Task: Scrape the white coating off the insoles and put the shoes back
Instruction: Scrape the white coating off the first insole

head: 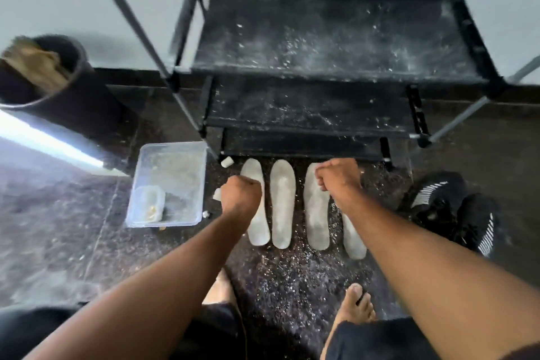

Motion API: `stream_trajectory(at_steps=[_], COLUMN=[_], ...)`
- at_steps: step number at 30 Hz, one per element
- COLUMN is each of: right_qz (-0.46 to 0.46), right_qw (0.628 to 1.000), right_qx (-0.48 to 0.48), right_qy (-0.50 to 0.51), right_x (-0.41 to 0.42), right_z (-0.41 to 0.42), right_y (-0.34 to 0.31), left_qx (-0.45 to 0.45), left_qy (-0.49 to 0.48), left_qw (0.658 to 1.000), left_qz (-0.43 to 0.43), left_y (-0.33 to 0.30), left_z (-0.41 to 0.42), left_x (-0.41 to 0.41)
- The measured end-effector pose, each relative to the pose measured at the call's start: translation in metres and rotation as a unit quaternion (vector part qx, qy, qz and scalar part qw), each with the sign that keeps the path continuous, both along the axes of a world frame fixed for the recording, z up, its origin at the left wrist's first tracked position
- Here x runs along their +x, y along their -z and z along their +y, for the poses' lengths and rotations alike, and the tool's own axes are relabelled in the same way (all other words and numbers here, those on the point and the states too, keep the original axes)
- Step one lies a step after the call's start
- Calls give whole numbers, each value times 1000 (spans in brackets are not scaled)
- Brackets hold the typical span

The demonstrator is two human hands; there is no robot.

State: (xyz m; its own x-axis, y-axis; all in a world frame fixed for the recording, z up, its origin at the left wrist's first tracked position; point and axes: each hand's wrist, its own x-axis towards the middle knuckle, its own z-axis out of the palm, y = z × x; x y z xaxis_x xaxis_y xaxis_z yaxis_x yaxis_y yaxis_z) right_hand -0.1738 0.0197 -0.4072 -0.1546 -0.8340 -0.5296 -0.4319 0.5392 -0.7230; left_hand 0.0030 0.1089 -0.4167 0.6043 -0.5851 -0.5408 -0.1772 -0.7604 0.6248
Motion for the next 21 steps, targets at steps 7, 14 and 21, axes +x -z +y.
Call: stream_trajectory(at_steps=[7, 14, 21], right_qz=[4, -9, -27], right_qw=[999, 995, 991], right_qx=[1, -5, -2], right_qy=[-51, -102, -131], right_x=[63, 116, 161], right_z=[22, 32, 37], right_y=[-25, -31, -20], left_qx=[3, 38, 35], left_qy=[-2, 29, -8], left_qw=[1000, 998, 998], left_qz=[23, 38, 52], left_y=[-47, -76, -64], left_z=[24, 13, 17], left_x=[73, 136, 173])
